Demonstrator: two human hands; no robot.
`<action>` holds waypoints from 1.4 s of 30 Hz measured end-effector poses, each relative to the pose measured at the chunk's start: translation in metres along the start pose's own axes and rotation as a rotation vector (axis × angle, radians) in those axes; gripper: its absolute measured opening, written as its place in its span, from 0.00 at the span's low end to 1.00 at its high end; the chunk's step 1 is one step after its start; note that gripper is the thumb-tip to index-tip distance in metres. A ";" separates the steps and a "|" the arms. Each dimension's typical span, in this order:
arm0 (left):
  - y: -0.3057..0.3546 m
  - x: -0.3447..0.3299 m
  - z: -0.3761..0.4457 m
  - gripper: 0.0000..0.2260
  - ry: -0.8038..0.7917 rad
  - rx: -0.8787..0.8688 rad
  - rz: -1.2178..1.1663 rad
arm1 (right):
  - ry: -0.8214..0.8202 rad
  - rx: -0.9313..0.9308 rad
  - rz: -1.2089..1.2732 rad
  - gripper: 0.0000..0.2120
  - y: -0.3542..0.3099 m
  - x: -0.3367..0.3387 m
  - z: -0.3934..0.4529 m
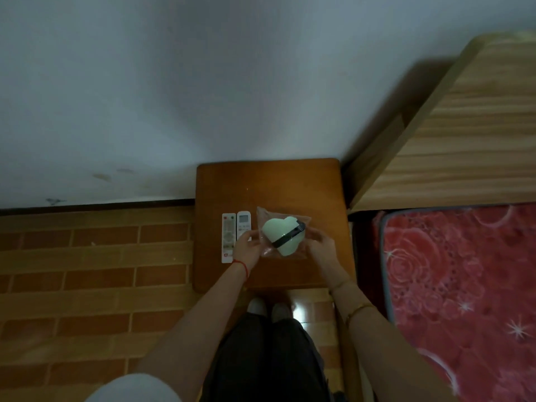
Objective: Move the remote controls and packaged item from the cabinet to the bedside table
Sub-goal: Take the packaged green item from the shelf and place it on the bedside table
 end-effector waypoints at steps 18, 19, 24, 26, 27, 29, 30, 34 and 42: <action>0.000 0.005 -0.003 0.22 0.088 -0.104 0.272 | -0.063 0.094 -0.272 0.24 -0.011 -0.003 -0.002; 0.004 0.011 -0.014 0.21 0.118 -0.129 0.301 | -0.069 0.128 -0.326 0.23 -0.022 0.000 -0.010; 0.033 0.045 -0.079 0.21 0.157 -0.280 0.460 | -0.106 0.347 -0.647 0.21 -0.083 0.015 -0.064; 0.051 0.061 -0.113 0.20 0.183 -0.368 0.532 | -0.090 0.430 -0.751 0.20 -0.114 0.022 -0.092; 0.061 0.069 -0.131 0.20 0.204 -0.410 0.566 | -0.076 0.481 -0.793 0.21 -0.131 0.025 -0.107; 0.078 0.085 -0.168 0.19 0.260 -0.482 0.631 | -0.044 0.581 -0.841 0.21 -0.163 0.031 -0.137; 0.085 0.093 -0.186 0.19 0.293 -0.514 0.654 | -0.036 0.618 -0.852 0.22 -0.177 0.034 -0.152; 0.100 0.121 -0.255 0.19 0.381 -0.618 0.686 | -0.024 0.733 -0.892 0.23 -0.221 0.040 -0.204; 0.081 0.150 -0.349 0.18 0.480 -0.704 0.638 | -0.051 0.908 -0.910 0.23 -0.251 0.041 -0.292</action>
Point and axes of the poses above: each hand's wrist, its own z-axis towards the middle knuckle, its own x-axis out of the back of the hand, y = z × x, the point moved 9 cm from there along z, towards the middle knuckle, and after that the axes turned 10 degrees about x, right-handed, at the moved point
